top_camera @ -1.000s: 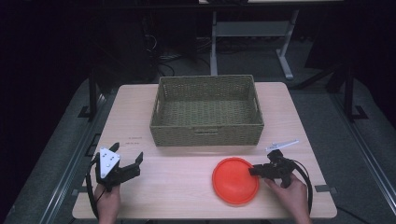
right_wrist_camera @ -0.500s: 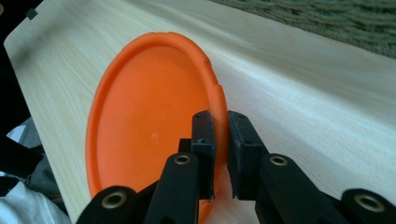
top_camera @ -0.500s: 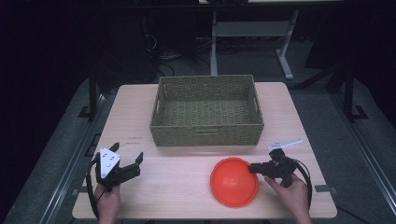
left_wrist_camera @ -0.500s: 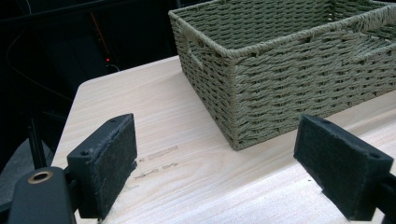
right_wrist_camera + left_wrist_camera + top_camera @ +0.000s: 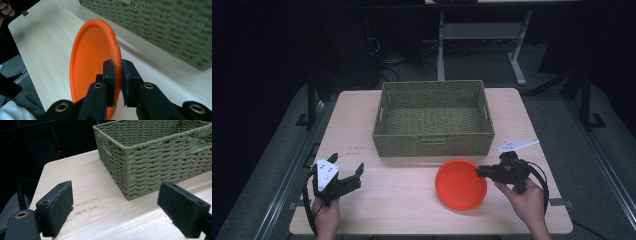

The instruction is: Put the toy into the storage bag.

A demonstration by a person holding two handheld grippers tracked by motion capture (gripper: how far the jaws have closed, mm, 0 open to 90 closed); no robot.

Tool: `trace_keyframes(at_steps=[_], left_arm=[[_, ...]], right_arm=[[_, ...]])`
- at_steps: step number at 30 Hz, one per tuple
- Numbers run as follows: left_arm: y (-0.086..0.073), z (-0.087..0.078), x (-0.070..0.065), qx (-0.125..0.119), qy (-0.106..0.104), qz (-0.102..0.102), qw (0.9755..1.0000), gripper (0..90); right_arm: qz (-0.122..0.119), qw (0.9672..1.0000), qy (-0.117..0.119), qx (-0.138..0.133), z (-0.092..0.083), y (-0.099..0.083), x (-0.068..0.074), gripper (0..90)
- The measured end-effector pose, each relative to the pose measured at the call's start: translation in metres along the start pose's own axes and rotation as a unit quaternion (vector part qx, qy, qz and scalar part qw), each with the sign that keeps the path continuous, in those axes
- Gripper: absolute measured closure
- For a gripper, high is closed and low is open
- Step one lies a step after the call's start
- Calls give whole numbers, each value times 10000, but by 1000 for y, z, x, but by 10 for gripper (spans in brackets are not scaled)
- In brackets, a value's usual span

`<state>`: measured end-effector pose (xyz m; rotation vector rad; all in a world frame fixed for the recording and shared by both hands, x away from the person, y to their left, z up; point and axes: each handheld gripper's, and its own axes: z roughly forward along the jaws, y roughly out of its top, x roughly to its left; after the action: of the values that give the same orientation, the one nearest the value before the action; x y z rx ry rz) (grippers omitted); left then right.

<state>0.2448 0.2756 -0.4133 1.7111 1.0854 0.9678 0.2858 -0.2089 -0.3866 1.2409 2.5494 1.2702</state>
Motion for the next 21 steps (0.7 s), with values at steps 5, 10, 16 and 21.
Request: trace_keyframes(at_steps=[5, 10, 16, 21], left_arm=[[0, -1, 0, 7, -2, 5, 10000, 127], [0, -1, 1, 1, 5, 3, 10000, 128], [0, -1, 1, 0, -2, 4, 10000, 127], [0, -1, 1, 12, 5, 29, 10000, 127]], right_arm=[[-121, 9999, -85, -85, -11, 18, 5, 821], [-254, 9995, -152, -80, -19, 35, 10, 821], [-288, 9995, -126, -89, -27, 51, 12, 821], [-331, 9994, -124, -68, -31, 60, 12, 821]])
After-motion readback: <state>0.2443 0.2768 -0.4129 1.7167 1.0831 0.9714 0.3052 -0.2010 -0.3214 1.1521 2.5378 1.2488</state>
